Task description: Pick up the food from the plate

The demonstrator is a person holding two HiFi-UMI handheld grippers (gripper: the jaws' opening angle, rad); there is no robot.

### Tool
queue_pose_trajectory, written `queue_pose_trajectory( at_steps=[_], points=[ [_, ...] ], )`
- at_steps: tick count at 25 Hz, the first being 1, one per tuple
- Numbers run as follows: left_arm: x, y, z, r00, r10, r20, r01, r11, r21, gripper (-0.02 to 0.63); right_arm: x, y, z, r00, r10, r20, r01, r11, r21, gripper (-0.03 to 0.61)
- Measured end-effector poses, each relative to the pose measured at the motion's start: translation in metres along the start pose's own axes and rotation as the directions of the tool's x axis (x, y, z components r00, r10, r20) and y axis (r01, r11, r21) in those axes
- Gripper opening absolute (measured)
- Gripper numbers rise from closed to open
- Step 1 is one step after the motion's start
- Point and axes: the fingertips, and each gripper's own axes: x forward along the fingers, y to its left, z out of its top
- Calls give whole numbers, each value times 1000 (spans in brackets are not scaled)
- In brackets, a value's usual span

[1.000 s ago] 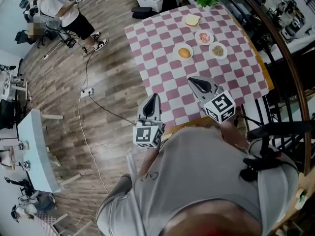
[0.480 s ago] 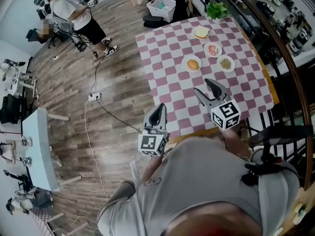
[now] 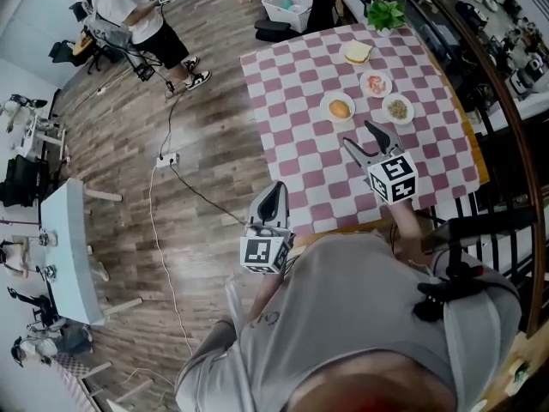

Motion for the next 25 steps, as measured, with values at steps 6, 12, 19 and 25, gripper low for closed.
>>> queue_pose_trajectory(
  at_steps=[6, 12, 19, 25],
  points=[
    [-1, 10, 0, 998, 58, -1, -58, 998, -5, 9, 43, -39, -26, 992, -34, -121, 31, 999, -27, 270],
    [4, 16, -2, 996, 87, -9, -87, 996, 2, 9, 87, -59, -56, 974, -39, -223, 20, 996, -84, 270],
    [13, 10, 1, 996, 91, -13, -92, 996, -6, 9, 132, -78, -97, 937, -45, -345, 5, 993, -115, 270],
    [10, 13, -8, 994, 102, -45, -102, 995, -3, 9, 172, -113, -133, 892, -80, -446, 17, 989, -146, 270]
  ],
)
